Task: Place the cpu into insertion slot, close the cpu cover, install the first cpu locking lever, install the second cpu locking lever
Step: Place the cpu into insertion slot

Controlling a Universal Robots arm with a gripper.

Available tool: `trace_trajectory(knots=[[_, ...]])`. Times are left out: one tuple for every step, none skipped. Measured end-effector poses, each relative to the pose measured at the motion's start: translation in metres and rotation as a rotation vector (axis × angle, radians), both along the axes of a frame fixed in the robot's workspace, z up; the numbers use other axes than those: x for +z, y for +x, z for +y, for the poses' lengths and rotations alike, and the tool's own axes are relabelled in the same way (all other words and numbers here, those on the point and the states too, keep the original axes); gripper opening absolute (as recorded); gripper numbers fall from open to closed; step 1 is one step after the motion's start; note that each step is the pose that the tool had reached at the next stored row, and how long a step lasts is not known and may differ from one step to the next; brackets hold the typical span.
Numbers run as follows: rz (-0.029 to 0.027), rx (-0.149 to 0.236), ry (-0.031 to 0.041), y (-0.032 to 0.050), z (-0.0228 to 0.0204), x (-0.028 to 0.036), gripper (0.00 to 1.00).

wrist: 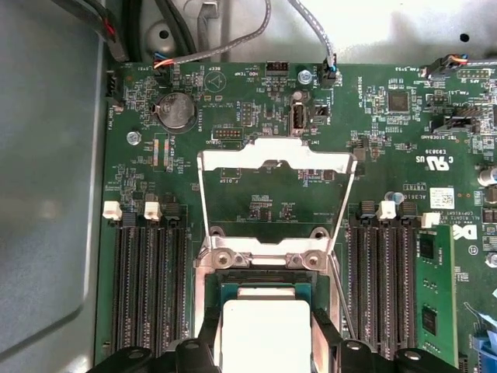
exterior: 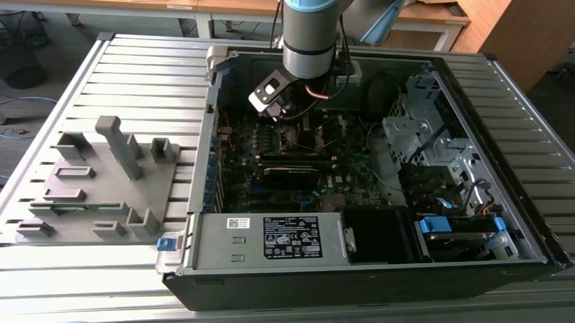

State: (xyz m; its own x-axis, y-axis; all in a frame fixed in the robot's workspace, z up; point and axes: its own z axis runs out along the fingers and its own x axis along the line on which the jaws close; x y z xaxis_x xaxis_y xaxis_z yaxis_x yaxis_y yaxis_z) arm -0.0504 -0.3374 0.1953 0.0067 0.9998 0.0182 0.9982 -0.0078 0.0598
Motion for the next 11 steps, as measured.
trace_trajectory(knots=[[0.0, 0.0, 0.0001, 0.0, 0.0, -0.0001, 0.54], [0.0, 0.0, 0.0001, 0.0, 0.0001, -0.0002, 0.54], [-0.0001, 0.0, 0.0002, 0.0, 0.0, -0.0003, 0.54], [-0.0002, 0.0, 0.0003, 0.0, 0.0001, -0.0006, 0.54], [-0.0002, 0.0, 0.0003, 0.0, 0.0002, -0.0007, 0.54], [-0.0002, 0.0, 0.0004, 0.0, 0.0005, -0.0009, 0.54], [-0.0001, 0.0, 0.0003, 0.0, 0.0011, -0.001, 0.54], [-0.0001, 0.0, 0.0002, 0.0, 0.0017, -0.001, 0.54], [-0.0002, 0.0, 0.0003, 0.0, 0.002, -0.0011, 0.54], [-0.0001, 0.0, 0.0002, 0.0, 0.002, -0.0012, 0.54], [-0.0001, 0.0, 0.0002, 0.0, 0.002, -0.0014, 0.54]])
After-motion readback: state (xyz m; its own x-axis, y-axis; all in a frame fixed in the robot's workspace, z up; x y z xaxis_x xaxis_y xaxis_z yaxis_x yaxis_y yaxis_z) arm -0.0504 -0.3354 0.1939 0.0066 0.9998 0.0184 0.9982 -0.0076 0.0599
